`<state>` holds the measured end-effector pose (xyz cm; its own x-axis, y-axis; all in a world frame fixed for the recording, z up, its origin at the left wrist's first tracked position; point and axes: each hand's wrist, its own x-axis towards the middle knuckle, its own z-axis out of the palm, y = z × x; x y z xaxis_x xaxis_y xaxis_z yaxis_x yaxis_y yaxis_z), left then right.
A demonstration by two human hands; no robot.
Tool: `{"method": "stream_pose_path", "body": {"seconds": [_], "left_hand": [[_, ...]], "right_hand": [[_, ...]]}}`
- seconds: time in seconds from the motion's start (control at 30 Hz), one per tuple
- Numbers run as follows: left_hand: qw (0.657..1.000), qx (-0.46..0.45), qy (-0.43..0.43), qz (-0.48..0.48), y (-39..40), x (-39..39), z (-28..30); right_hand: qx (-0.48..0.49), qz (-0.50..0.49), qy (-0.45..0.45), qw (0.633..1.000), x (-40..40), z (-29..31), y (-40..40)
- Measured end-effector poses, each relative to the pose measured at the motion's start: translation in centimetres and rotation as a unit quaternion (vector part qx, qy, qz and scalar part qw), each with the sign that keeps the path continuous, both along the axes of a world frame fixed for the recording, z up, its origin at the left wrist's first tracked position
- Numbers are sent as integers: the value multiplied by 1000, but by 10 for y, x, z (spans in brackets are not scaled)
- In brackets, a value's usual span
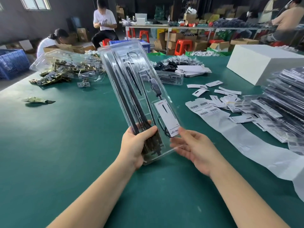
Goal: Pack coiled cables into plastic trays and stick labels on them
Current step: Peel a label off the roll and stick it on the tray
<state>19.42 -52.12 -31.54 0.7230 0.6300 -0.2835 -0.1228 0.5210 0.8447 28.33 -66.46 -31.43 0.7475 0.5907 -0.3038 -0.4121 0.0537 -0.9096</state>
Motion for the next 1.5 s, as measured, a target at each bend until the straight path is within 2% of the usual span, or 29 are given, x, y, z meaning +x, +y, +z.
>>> {"method": "stream_pose_path", "body": {"seconds": [0.1, 0.23, 0.53, 0.73, 1.07, 1.23, 1.3, 1.5], "left_hand": [[1000, -12, -9, 22, 3, 2, -2], [999, -22, -8, 35, 2, 3, -6], [998, 4, -29, 48, -1, 4, -8], [998, -1, -40, 45, -1, 4, -8], [999, 7, -33, 36, -3, 2, -7], [999, 7, -25, 19, 0, 0, -7], [1000, 0, -15, -3, 1, -1, -6], [997, -9, 20, -77, 3, -6, -3]], "right_hand": [[45, -9, 63, 997, -5, -4, 6], [66, -34, 94, 993, -9, -6, 14], [68, -52, 76, 993, -12, -6, 14], [44, -75, 7, 996, -13, -4, 16], [13, -58, -18, 998, -8, -5, 14], [35, -6, -28, 999, -5, -6, 7], [47, -18, -24, 998, -1, -4, 5], [-27, -66, -182, 981, 3, -7, 2]]}}
